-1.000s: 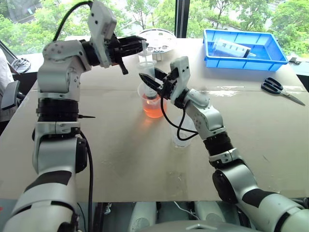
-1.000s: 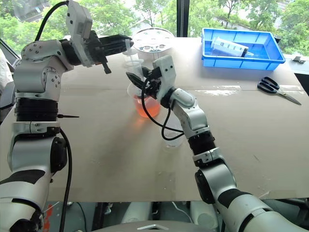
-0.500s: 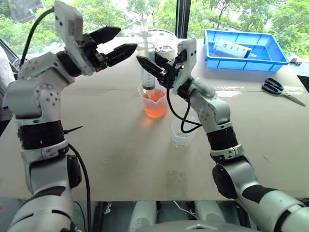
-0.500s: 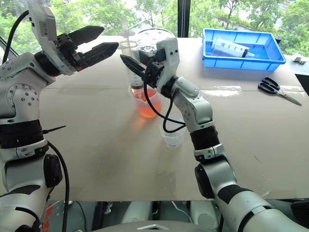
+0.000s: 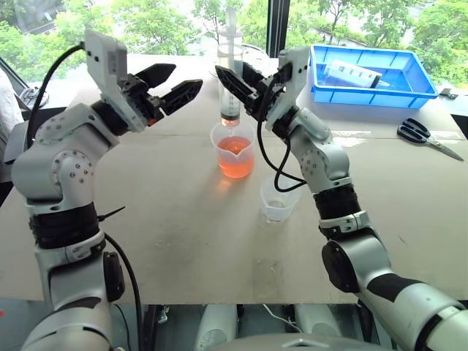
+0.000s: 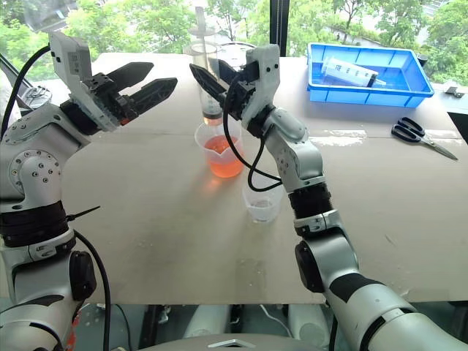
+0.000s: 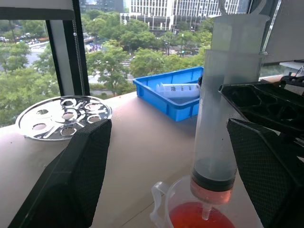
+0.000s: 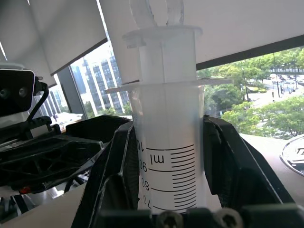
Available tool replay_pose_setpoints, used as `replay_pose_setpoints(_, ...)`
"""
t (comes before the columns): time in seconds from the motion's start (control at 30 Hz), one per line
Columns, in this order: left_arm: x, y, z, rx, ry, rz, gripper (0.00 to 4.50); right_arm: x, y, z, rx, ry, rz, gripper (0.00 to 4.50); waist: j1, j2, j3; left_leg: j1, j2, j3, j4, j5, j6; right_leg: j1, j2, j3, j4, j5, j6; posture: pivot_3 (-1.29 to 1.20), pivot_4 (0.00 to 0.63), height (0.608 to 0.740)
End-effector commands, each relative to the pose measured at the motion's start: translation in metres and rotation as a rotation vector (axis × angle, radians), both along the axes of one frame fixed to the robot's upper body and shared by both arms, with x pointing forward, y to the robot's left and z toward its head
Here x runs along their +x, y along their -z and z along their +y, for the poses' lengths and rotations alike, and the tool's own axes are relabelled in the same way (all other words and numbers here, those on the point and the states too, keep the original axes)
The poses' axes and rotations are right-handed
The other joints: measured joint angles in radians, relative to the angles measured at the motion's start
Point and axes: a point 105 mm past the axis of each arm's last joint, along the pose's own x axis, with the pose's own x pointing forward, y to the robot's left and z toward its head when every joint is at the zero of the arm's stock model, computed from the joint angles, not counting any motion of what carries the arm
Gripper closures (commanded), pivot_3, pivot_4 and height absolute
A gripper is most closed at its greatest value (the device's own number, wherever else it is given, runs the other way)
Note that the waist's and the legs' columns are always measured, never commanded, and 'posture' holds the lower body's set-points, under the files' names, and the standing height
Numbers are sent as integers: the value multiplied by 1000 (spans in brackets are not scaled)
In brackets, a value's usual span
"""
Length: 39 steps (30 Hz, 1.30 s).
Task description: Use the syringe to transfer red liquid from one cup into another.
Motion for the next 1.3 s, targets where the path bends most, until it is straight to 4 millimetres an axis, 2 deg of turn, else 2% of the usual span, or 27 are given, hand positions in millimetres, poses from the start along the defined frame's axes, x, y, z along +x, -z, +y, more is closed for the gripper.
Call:
replay_pose_setpoints(0.03, -10, -21, -2, -32, 17, -74, 571, -10, -34, -16, 120, -21, -58, 3054, 1, 0, 0, 0, 0, 0, 0, 0, 0, 0, 0, 0, 0, 0, 0, 0, 150, 740)
replay_pose_setpoints(0.17, -11, -21, -6, -67, 55, -63, 571, -27, -53, -41, 221, -107, -74, 3054, 6, 0, 0, 0, 0, 0, 0, 0, 0, 0, -1, -1, 0, 0, 0, 0, 150, 740)
replay_pose_setpoints(0.27, -13, -20, -15, -81, 109, -44, 571, -40, -56, -59, 217, -142, -87, 3054, 8, 0, 0, -1, 0, 0, 0, 0, 1, 0, -1, -1, -1, 0, 0, 0, 150, 740)
replay_pose_setpoints(0.43, -12, -18, -28, -103, 178, -19, 571, -72, -49, -90, 140, -202, -93, 3054, 12, 0, 0, -1, 0, -1, 0, -1, 2, 0, -2, -2, -1, 0, 0, 0, 150, 740)
replay_pose_setpoints(0.53, -10, -15, -36, -106, 213, -7, 571, -92, -36, -103, 75, -237, -60, 3055, 10, 0, 0, -1, 0, 0, 0, -2, 3, 0, -1, -1, -1, 0, 0, 0, 150, 740)
replay_pose_setpoints(0.7, -8, -15, -50, -99, 267, -3, 571, -109, -3, -104, -47, -249, -8, 3055, 4, 0, 0, 0, 0, 1, 0, -2, 3, 1, 0, 0, -1, 0, 0, 0, 150, 740)
replay_pose_setpoints(0.8, -9, -15, -54, -91, 286, -4, 571, -109, 8, -103, -69, -243, 8, 3055, 1, 0, 0, 0, 0, 2, 1, -2, 3, 1, 0, 1, -1, 0, 0, 0, 150, 740)
replay_pose_setpoints(0.93, -18, -15, -72, -6, 362, -24, 571, -104, 33, -96, -101, -226, 40, 3055, 5, 0, 0, 0, 0, 0, 1, -2, 3, 1, 1, 0, -1, 0, 0, 0, 150, 740)
replay_pose_setpoints(1.13, -38, -19, -92, 57, 488, -29, 571, -99, 42, -90, -134, -195, 11, 3055, 7, 0, 0, 0, 0, 1, 3, -2, 3, 2, 1, 0, -1, 0, 0, 0, 150, 740)
replay_pose_setpoints(1.3, -37, -28, -103, 122, 453, -60, 571, -95, 41, -88, -153, -142, -25, 3056, 9, 0, 0, 0, 0, 0, 3, -2, 3, 2, 1, 0, -1, 0, 0, 0, 150, 740)
